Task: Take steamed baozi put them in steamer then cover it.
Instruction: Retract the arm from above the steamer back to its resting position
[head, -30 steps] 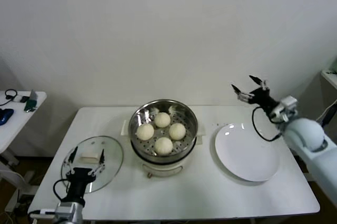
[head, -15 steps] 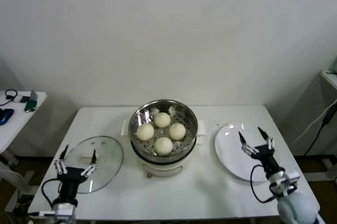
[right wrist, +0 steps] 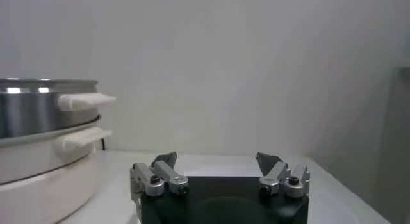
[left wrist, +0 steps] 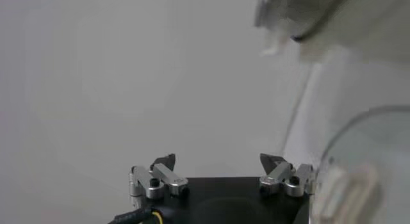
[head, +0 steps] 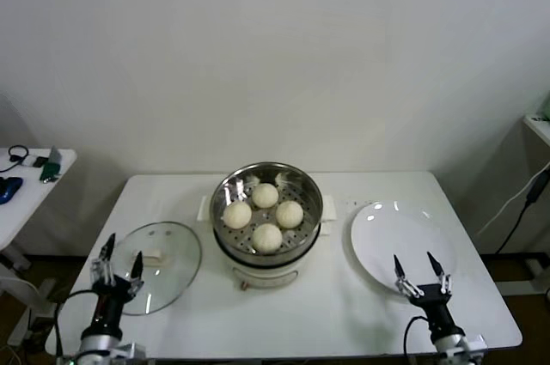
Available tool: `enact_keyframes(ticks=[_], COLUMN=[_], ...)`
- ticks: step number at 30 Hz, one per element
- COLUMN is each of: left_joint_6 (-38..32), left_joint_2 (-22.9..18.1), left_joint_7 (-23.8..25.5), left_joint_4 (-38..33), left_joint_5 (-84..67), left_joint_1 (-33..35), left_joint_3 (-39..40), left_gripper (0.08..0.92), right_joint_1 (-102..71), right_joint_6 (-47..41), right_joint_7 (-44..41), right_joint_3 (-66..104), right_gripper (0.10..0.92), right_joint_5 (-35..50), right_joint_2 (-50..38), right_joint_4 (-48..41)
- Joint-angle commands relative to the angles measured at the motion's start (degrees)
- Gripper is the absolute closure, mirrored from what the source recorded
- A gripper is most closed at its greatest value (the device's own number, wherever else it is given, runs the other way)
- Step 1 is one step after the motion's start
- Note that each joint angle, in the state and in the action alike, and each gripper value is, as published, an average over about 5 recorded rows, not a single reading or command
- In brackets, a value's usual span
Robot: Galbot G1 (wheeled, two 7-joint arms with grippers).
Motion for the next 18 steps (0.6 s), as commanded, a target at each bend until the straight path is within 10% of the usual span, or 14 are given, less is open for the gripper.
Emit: enact_keyframes(ticks=[1, 18], left_joint_6=[1.45, -2.07], left_joint_2=[0.08, 1.86], left_joint_7=[-3.28, -5.56], left_joint_4=[14.37, 29.19], left_joint_5=[20.76, 18.62], left_joint_1=[-6.31, -16.35], left_joint_3=[1.37, 2.32], left_gripper=[0.177, 0.177], right_joint_1=[-2.98, -4.13], right_joint_6=[3.13, 3.31], right_joint_7=[0.13, -0.07], right_joint_3=[1.17, 2.57], right_gripper=[0.203, 0.203], right_joint_5=[-1.48, -1.43], right_joint_2=[3.48, 4.31], right_joint_4=[-0.78, -0.06])
